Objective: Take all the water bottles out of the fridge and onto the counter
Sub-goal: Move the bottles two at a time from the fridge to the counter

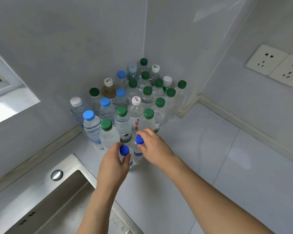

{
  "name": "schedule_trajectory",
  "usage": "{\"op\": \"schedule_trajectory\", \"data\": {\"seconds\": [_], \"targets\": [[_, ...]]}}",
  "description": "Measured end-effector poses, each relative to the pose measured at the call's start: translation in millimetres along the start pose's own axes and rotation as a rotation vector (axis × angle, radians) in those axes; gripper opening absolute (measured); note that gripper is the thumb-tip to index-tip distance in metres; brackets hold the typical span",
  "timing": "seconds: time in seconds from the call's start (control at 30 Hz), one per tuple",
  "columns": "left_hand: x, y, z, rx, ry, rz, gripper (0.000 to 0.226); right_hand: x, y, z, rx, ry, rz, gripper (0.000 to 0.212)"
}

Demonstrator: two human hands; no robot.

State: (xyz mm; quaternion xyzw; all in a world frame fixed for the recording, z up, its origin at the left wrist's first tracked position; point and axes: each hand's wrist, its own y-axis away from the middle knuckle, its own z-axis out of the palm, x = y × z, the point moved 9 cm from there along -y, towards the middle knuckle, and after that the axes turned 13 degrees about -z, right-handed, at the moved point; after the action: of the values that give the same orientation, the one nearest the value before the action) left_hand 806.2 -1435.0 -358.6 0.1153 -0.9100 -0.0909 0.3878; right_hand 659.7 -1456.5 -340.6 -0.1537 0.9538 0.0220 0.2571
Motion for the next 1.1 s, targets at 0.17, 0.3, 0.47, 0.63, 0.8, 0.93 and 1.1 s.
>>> {"op": "schedule_trajectory", "data": {"seconds": [0.17,0.3,0.47,0.63,0.8,0.93,1.1], "targets": [[28,10,-8,0.085,-0.082,0.070,0.037,7,17,-18,0.007,-0.012,0.024,0.052],[79,32,-2,0.167,-0.106,0.332,0.035,30,56,-41,0.048,0.005,0.104,0.054],[134,53,38,0.141,-0.154,0.566,0.035,71,124,-78,0.153,0.045,0.267,0.053],[179,74,115,-0.059,-0.276,0.664,0.037,116,200,-116,0.269,0.061,0.454,0.054],[217,114,175,-0.192,-0.336,0.739,0.041,142,269,-139,0.340,0.064,0.593,0.057],[248,166,223,-0.285,-0.417,0.856,0.043,160,349,-157,0.418,0.051,0.733,0.058],[281,259,272,-0.380,-0.472,1.033,0.044,159,464,-177,0.527,0.057,0.896,0.057]]}}
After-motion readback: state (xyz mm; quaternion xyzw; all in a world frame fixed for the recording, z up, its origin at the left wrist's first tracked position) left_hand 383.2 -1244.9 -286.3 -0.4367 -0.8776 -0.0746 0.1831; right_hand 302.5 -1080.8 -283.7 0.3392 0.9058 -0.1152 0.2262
